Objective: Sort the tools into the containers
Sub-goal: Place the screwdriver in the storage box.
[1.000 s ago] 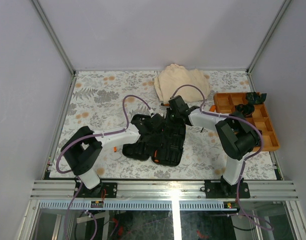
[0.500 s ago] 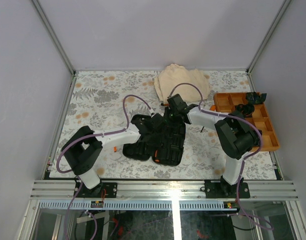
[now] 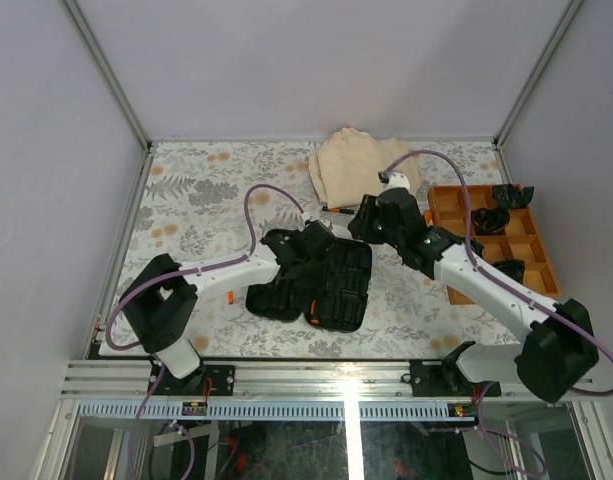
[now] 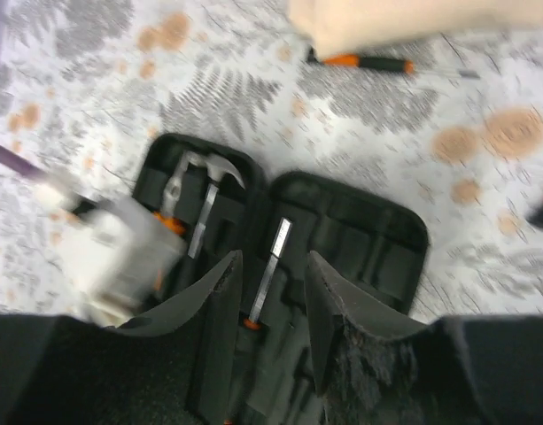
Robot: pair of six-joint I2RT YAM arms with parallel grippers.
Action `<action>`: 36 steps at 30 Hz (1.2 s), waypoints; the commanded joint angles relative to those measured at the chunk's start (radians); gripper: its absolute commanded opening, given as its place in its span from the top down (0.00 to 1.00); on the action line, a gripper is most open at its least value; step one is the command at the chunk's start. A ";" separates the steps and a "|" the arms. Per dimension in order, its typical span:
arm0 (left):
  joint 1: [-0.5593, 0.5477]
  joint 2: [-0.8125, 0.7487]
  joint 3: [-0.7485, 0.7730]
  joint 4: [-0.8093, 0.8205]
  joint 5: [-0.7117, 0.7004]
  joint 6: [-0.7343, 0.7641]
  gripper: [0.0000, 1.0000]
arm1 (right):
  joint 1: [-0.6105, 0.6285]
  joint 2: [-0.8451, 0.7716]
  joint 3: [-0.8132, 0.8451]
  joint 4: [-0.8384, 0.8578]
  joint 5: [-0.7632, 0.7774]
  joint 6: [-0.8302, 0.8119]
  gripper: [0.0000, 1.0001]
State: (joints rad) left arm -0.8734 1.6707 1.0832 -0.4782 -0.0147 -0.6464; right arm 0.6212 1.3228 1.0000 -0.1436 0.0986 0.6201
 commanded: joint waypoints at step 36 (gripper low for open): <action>0.401 -0.546 -0.208 -0.254 -0.271 -0.024 0.54 | 0.006 -0.498 -0.482 -0.149 0.047 0.065 0.45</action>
State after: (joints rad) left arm -0.5484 1.1088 0.9024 -0.6975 -0.3157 -0.6643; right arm 0.6212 0.8349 0.5198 -0.3202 0.1631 0.6811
